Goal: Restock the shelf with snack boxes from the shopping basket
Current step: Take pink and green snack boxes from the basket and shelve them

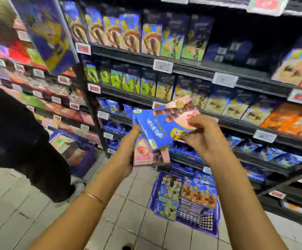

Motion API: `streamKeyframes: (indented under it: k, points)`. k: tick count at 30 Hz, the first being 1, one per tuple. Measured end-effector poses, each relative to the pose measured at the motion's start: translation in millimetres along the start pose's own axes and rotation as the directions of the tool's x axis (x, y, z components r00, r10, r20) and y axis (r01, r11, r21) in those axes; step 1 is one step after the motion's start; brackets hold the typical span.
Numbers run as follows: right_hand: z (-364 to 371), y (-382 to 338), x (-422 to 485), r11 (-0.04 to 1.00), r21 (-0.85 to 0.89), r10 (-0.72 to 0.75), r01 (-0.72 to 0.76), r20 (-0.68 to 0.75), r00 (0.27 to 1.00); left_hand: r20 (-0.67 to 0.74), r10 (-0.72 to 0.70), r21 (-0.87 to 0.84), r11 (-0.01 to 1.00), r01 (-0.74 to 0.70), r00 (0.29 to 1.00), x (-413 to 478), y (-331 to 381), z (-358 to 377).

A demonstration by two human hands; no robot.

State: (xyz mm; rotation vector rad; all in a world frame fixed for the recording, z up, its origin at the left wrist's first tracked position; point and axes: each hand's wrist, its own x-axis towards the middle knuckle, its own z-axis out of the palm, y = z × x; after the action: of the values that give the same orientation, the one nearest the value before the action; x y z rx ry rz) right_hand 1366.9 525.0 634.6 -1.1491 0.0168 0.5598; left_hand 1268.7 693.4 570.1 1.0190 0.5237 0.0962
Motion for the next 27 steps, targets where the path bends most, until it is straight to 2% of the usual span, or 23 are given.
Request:
streamKeyframes:
  k: [4, 8, 10, 13, 16, 24, 27]
  points:
    - [55, 21, 4, 0.996, -0.036, -0.076, 0.078, 0.063, 0.995, -0.046, 0.075, -0.068, 0.995, -0.078, 0.996, 14, 43, -36]
    - [89, 34, 10, 0.955, -0.215, -0.224, 0.206, -0.063, 0.972, -0.058, 0.063, -0.214, 0.974, -0.074, 0.996, 20, 76, -57]
    - [101, 34, 14, 0.954, -0.256, -0.179, 0.157, -0.066, 0.982, -0.084, 0.073, -0.244, 0.966, -0.091, 0.994, 22, 89, -64]
    - [120, 27, 26, 0.972, -0.213, -0.108, 0.104, -0.009, 0.994, -0.116, 0.099, -0.233, 0.964, -0.124, 0.988, 32, 109, -74]
    - [139, 16, 43, 0.978, -0.124, -0.178, 0.168, -0.078, 0.981, -0.147, 0.121, -0.180, 0.973, -0.147, 0.982, 47, 128, -77]
    - [191, -17, 101, 0.827, -0.438, -0.359, 0.352, 0.070, 0.931, -0.137, 0.312, -0.061, 0.945, -0.322, 0.940, 100, 202, -66]
    - [202, -45, 129, 0.740, -0.506, -0.381, 0.443, 0.228, 0.896, -0.090, 0.404, -0.030, 0.913, -0.408, 0.910, 119, 238, -61]
